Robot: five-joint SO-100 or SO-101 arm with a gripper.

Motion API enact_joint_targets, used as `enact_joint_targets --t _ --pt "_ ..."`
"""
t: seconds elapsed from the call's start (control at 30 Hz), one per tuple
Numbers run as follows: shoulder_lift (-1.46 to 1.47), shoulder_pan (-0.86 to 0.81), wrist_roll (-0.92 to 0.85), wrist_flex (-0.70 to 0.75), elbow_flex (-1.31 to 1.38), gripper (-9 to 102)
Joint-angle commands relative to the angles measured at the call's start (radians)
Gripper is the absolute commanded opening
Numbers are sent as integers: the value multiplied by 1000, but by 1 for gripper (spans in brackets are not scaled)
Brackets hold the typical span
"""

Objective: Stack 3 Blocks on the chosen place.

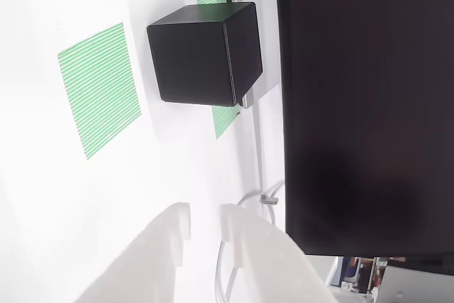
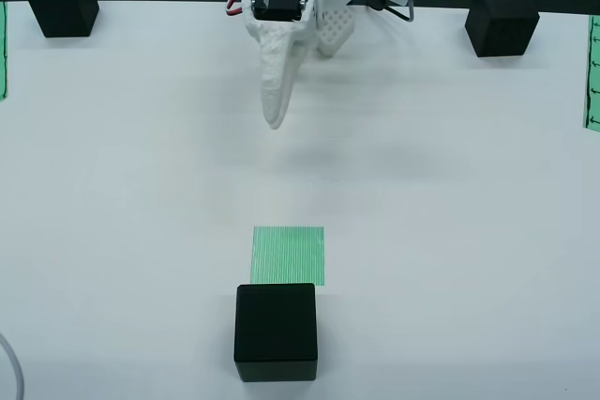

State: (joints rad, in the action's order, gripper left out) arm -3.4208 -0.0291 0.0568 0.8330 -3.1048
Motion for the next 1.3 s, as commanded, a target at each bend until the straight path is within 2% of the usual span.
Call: enact_joint_targets --t 0.0,0.37,0.6,1.07,1.27 --pt "-9 2 -3 -18 -41 0" --pt "25 3 -3 -21 -18 0" --pt "310 6 -3 -132 132 0" --pt "749 -15 -5 -117 439 0" --pt "897 -38 -52 -34 592 0"
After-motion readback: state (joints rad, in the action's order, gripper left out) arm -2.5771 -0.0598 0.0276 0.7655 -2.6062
